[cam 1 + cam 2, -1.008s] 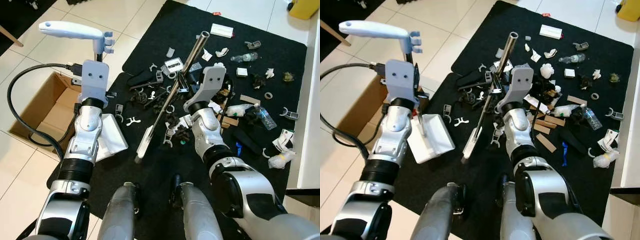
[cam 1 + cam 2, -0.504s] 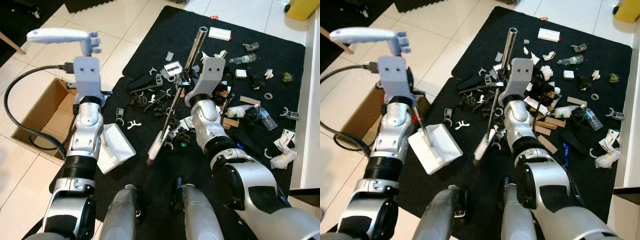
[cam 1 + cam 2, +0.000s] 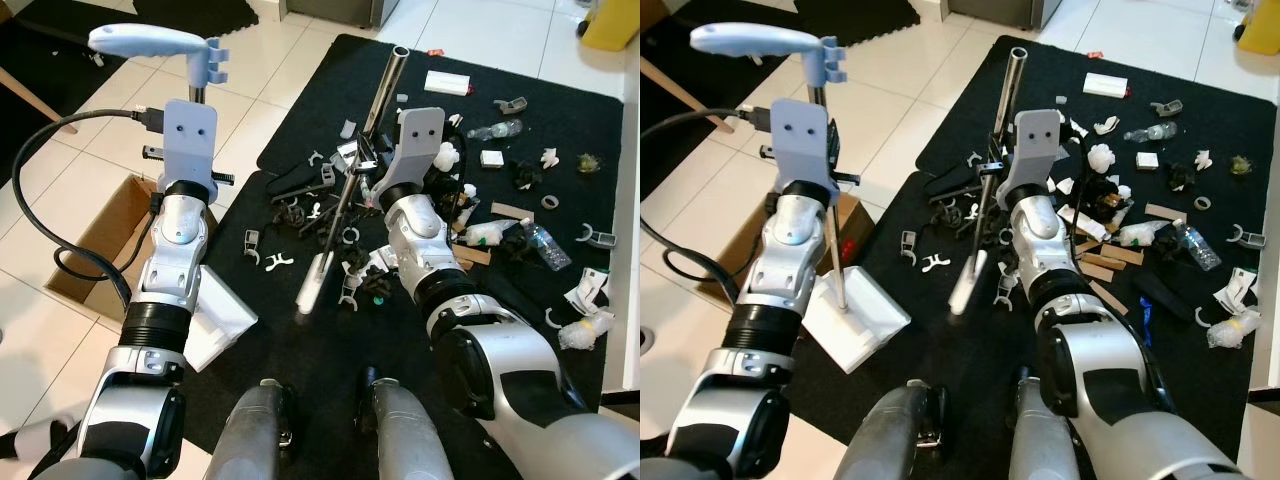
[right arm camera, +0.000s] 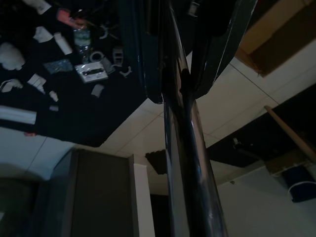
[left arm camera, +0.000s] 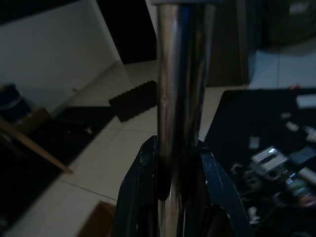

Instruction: Sweep floor

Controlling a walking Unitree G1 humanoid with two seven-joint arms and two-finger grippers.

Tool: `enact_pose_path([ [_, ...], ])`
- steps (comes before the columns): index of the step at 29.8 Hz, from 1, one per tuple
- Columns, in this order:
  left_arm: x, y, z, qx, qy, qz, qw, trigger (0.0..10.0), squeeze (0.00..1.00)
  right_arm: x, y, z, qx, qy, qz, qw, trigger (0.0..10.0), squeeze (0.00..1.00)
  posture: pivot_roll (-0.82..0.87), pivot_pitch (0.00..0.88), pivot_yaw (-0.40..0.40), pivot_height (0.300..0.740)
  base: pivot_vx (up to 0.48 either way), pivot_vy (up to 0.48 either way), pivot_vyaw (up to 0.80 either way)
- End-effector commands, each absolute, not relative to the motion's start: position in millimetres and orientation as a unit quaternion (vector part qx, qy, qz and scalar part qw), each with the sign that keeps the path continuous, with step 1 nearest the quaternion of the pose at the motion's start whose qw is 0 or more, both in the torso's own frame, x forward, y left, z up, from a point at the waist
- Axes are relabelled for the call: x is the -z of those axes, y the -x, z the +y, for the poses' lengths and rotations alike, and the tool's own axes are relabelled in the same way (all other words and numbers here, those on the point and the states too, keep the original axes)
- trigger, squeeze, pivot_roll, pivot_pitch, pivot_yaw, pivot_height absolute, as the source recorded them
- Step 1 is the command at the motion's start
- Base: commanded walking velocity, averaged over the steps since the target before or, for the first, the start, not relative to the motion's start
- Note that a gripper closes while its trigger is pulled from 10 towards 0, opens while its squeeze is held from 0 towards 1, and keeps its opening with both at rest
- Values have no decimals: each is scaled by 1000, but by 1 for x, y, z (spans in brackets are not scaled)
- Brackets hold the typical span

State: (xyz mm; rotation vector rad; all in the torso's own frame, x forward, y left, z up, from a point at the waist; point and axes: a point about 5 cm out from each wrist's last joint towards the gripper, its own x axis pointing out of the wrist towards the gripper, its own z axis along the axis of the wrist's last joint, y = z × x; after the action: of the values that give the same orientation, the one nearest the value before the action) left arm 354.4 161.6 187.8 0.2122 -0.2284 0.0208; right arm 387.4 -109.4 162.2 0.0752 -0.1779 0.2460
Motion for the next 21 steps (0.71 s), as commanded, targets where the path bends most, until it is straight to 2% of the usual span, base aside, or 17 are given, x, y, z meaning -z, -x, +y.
enact_pose_path([
  [1, -204, -353, 153, 3, -69, -154, 986, 10000, 0, -168, -387, -108, -134, -34, -107, 985, 10000, 0, 47, 84, 41, 740, 0, 0, 0],
  [8, -205, -357, 137, 21, -38, -164, 985, 10000, 0, -179, -391, -120, -134, -15, -121, 984, 10000, 0, 6, 64, 15, 740, 0, 0, 0],
  [21, -210, -362, 139, 15, -60, -164, 985, 10000, 0, -182, -392, -121, -136, -16, -124, 983, 10000, 0, 7, 55, 1, 740, 0, 0, 0],
])
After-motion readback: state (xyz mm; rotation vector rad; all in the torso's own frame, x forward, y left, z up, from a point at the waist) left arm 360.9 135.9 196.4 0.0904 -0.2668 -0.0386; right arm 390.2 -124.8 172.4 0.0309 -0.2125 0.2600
